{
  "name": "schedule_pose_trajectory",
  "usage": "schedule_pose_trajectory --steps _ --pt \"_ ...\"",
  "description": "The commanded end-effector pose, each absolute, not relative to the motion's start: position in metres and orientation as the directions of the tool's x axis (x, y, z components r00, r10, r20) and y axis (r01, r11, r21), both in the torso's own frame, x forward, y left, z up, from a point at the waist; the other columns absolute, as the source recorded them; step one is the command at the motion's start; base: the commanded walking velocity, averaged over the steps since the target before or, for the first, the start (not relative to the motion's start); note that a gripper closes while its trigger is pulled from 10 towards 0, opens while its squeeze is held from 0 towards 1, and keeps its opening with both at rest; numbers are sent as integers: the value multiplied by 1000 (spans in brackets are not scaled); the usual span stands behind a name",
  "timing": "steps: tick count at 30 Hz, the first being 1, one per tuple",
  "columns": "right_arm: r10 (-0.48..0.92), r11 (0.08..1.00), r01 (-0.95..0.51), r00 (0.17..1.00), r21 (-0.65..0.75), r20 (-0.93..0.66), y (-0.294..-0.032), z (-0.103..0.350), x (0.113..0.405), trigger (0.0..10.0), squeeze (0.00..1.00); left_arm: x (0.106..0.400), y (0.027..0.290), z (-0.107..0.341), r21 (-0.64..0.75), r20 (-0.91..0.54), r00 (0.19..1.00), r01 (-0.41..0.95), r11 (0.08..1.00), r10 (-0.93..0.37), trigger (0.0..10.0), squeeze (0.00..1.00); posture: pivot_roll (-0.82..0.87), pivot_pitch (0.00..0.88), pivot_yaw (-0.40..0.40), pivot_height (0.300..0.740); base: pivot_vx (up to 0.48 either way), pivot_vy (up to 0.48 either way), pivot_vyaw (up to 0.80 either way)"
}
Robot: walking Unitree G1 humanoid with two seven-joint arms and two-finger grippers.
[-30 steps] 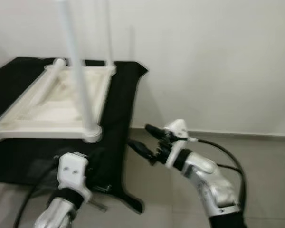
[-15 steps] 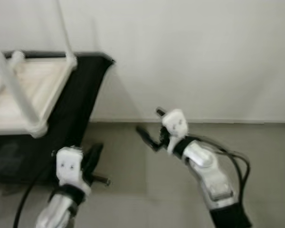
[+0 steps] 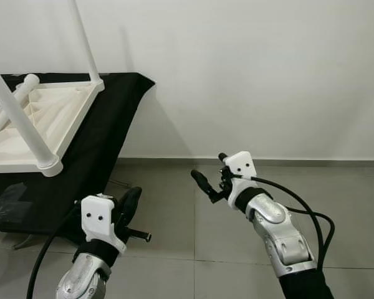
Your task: Building children table
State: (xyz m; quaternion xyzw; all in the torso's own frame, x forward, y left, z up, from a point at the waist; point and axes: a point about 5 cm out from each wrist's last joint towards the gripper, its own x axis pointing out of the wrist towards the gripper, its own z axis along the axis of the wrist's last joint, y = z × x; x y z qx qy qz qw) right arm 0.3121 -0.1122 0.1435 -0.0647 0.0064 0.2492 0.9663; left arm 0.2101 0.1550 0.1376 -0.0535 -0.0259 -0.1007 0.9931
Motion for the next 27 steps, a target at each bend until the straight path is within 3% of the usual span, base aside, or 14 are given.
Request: schedule_pose_trajectory --steps 1,9,17,27 --pt "499 860 -502 865 -89 -55 -108 142 313 10000 0 210 158 133 -93 41 979 202 975 -199 10000 0 -34 54 1 740 240 0 -800" --pt "512 852 -515 857 -88 -59 -105 141 313 10000 0 210 157 133 -85 38 976 216 973 -213 10000 0 -34 52 1 740 270 0 -100" --pt "527 845 -528 849 -86 -43 -103 142 312 10000 0 211 157 133 -90 37 974 224 970 -222 10000 0 -34 54 3 740 318 0 -655" --pt "536 839 -538 843 -83 -44 -103 142 314 10000 0 211 156 133 -91 41 973 230 969 -227 10000 0 -35 59 1 740 356 0 0"
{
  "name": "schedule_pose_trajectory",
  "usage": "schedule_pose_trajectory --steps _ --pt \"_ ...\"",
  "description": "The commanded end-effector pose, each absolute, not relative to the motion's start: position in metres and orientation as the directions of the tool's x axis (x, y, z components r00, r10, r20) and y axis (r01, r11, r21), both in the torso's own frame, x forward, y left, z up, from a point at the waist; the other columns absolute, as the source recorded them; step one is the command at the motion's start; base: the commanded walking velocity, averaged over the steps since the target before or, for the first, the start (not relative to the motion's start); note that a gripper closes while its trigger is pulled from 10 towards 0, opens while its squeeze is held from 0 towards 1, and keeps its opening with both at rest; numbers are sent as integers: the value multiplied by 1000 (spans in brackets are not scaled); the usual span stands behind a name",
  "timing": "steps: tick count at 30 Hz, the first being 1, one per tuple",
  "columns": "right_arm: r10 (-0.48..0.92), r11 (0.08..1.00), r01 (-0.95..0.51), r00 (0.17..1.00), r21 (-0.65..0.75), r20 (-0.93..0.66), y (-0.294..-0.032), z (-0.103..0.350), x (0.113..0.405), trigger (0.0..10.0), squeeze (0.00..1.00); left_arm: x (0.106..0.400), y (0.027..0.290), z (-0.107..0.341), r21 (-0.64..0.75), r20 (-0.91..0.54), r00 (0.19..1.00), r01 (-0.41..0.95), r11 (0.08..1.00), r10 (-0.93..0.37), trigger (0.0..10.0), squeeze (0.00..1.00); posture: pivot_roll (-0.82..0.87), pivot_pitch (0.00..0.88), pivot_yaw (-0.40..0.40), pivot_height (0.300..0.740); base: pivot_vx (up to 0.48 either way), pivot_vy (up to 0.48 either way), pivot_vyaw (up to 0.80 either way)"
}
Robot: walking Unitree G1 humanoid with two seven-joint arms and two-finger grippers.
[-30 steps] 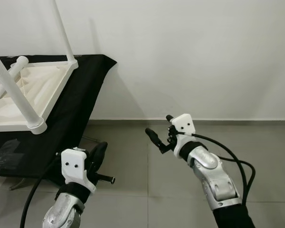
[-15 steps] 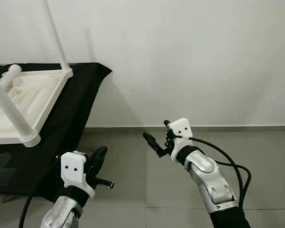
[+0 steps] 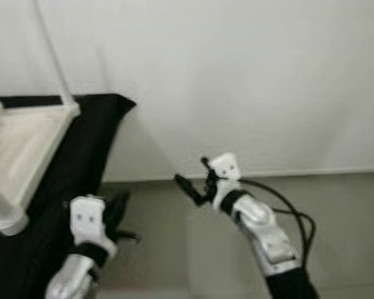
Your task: Building children table
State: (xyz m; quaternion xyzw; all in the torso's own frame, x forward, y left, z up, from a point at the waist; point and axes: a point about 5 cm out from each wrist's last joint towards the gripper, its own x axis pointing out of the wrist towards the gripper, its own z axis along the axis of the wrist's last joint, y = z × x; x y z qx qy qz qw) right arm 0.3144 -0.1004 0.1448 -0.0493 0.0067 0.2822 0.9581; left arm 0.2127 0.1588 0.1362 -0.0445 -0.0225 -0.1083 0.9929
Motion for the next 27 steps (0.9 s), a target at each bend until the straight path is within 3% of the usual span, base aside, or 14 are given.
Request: schedule_pose_trajectory --steps 1,27 --pt "542 835 -543 839 -84 -43 -103 143 314 10000 0 212 156 134 -90 42 973 231 969 -228 10000 0 -35 59 1 740 364 0 0" --pt "594 794 -591 804 -142 -26 -97 146 312 10000 0 213 157 134 -92 46 972 234 968 -231 10000 0 -45 62 -5 740 361 0 0"
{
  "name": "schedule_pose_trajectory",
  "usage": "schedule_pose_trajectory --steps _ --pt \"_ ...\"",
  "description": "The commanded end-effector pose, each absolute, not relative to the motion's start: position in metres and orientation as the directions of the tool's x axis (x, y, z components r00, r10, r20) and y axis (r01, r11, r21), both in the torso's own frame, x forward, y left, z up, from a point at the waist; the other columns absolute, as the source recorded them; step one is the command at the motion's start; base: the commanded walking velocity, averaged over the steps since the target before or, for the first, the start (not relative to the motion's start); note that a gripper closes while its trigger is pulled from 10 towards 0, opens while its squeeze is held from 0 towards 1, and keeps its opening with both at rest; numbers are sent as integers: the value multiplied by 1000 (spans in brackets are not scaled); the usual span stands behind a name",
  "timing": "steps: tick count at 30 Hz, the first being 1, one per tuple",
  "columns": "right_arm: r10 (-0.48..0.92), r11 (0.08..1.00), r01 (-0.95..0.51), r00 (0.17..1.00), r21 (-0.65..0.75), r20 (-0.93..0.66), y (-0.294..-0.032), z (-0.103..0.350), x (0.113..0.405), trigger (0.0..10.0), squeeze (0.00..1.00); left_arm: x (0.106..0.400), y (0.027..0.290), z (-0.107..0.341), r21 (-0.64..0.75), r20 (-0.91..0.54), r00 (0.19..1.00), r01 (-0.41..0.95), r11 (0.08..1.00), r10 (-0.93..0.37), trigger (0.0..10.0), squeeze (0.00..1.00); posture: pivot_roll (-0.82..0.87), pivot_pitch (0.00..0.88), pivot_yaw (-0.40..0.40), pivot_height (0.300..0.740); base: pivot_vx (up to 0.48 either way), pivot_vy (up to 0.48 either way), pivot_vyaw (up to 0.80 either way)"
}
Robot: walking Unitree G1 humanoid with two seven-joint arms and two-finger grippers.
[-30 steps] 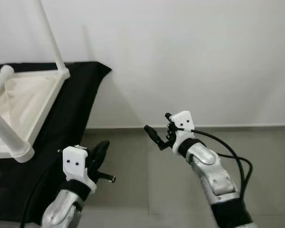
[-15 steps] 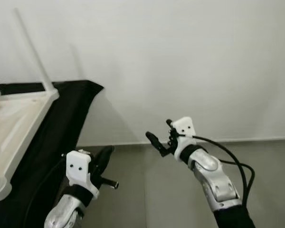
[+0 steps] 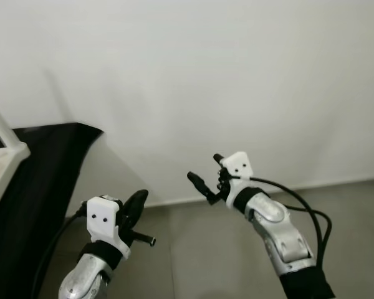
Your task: Building children table
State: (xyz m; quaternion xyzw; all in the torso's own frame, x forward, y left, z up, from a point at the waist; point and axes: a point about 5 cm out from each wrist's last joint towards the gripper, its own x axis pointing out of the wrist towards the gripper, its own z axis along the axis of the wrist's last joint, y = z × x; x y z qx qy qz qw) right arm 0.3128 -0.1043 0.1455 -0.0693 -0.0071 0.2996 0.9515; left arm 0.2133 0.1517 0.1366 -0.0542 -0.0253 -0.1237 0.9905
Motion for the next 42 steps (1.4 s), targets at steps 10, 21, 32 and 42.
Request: schedule_pose_trajectory --steps 10,21,32,42 --pt "641 746 -634 766 -203 -39 -92 146 308 10000 0 213 158 134 -86 52 974 225 970 -222 10000 0 -40 66 -39 740 362 0 0" --pt "710 674 -700 702 -237 -55 -86 144 303 10000 0 213 158 134 -78 55 973 226 971 -223 10000 0 -39 62 -36 740 292 0 145" --pt "747 635 -736 662 -235 -56 -83 141 301 10000 0 213 157 133 -37 45 976 217 976 -215 10000 0 -30 47 -32 740 0 0 800" --pt "763 623 -754 645 -209 -54 -84 138 302 10000 0 214 152 131 17 36 973 226 974 -227 10000 0 -36 37 -27 740 0 0 800"
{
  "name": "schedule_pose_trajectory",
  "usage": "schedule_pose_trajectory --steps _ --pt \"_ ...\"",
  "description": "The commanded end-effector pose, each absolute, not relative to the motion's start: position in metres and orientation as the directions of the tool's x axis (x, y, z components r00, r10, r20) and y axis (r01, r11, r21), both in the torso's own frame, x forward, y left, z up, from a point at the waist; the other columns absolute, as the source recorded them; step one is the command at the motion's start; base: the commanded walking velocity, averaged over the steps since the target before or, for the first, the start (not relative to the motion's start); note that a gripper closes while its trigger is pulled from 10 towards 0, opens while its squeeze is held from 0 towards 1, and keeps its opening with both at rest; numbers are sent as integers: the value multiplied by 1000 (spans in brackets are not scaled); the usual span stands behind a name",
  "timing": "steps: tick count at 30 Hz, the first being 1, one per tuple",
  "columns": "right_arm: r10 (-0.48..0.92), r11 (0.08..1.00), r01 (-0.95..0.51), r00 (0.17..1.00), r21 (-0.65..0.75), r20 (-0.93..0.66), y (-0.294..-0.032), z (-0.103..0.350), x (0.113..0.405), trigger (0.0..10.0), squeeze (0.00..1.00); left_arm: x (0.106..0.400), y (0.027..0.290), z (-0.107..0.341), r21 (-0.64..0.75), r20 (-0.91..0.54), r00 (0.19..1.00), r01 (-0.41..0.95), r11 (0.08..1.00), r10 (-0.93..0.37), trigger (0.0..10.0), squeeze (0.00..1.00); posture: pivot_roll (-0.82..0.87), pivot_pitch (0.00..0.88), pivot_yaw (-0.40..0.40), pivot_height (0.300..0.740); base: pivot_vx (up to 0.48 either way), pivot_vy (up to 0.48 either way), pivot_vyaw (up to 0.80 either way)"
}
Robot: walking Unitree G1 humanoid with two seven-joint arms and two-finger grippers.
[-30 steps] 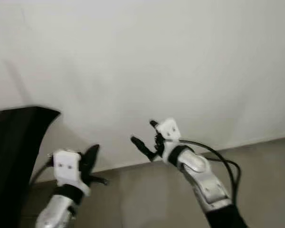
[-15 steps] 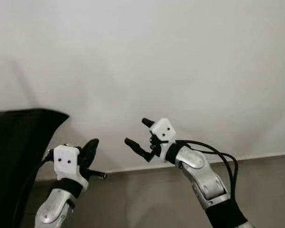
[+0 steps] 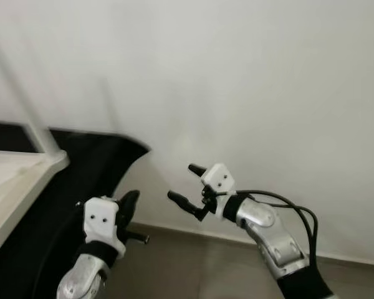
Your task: Building children table
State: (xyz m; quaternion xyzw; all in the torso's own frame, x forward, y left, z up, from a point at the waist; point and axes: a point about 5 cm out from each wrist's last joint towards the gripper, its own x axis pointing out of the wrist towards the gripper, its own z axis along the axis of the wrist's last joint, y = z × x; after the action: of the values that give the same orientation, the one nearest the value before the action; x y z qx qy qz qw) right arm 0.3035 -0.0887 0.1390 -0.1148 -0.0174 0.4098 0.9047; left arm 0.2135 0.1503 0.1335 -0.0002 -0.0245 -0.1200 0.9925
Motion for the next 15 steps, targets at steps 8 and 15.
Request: schedule_pose_trajectory --steps 8,15 --pt "766 621 -759 640 -197 -50 -85 137 303 10000 0 217 151 126 8 -6 972 233 972 -233 10000 0 -45 33 -26 740 0 0 800" --pt "766 624 -759 641 -185 -45 -85 137 304 10000 0 218 151 127 -11 11 975 223 975 -223 10000 0 -46 36 -25 740 0 0 800"
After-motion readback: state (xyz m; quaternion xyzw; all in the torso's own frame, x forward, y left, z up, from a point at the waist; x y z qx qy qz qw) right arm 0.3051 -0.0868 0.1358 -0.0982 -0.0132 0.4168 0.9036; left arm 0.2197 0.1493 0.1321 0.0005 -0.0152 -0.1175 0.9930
